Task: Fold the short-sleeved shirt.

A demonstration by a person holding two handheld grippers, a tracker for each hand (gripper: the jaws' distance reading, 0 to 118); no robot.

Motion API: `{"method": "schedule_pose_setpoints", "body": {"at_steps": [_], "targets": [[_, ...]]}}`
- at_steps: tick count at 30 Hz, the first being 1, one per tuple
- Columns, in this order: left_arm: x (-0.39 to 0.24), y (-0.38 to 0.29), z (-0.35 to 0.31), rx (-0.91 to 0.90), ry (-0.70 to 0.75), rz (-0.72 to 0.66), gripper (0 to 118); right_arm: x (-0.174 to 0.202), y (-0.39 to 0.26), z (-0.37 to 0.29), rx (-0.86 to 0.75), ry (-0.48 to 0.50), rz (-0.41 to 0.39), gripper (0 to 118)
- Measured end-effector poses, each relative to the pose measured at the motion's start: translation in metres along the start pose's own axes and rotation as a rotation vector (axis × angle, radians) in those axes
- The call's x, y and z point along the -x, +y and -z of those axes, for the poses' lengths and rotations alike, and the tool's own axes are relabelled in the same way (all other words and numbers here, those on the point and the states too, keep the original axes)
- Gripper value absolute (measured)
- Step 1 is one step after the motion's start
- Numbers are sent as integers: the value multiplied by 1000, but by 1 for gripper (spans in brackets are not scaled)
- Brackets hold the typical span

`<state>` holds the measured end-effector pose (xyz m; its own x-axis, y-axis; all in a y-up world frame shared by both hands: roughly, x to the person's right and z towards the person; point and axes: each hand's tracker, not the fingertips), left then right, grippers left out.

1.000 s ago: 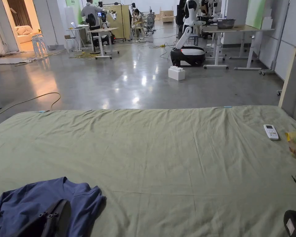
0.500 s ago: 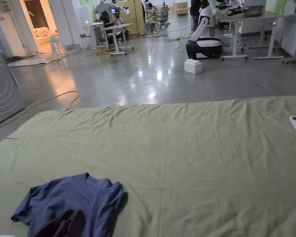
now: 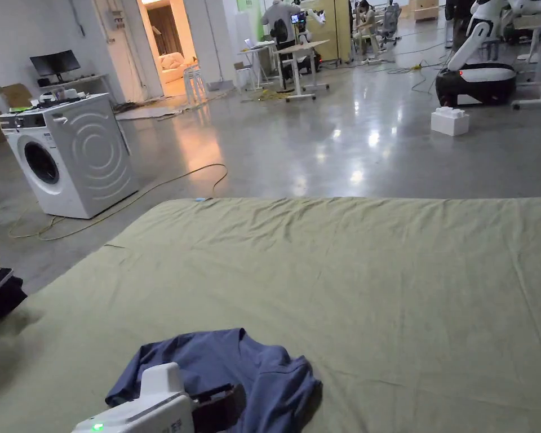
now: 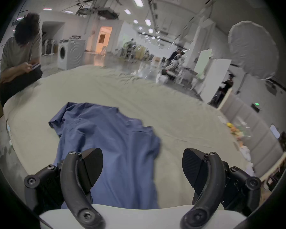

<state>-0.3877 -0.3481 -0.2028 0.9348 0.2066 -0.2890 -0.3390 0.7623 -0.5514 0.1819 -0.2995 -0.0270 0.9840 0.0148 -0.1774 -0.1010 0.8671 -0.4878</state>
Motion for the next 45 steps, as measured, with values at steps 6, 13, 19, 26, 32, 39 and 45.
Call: {"method": "schedule_pose_setpoints", "body": {"at_steps": [6, 13, 19, 26, 32, 39, 45], "targets": [[24, 7, 104, 191, 193, 133, 98, -1, -8, 13, 36, 10, 22, 1], [31, -9, 154, 314, 235, 66, 100, -10, -25, 29, 146, -59, 56, 1], [13, 4, 142, 320, 154, 232, 27, -14, -29, 34, 167, -54, 51, 1], [7, 28, 125, 198, 59, -48, 2, -17, -29, 22, 120, -19, 107, 1], [-63, 86, 81, 6, -219, -76, 2, -28, -26, 5, 70, -9, 122, 1], [-257, 98, 76, 38, -506, 195, 2, -45, -39, -23, 37, -65, 206, 1], [-414, -58, 51, 252, -795, 461, 2, -62, -59, -45, 62, -125, 255, 1]]}}
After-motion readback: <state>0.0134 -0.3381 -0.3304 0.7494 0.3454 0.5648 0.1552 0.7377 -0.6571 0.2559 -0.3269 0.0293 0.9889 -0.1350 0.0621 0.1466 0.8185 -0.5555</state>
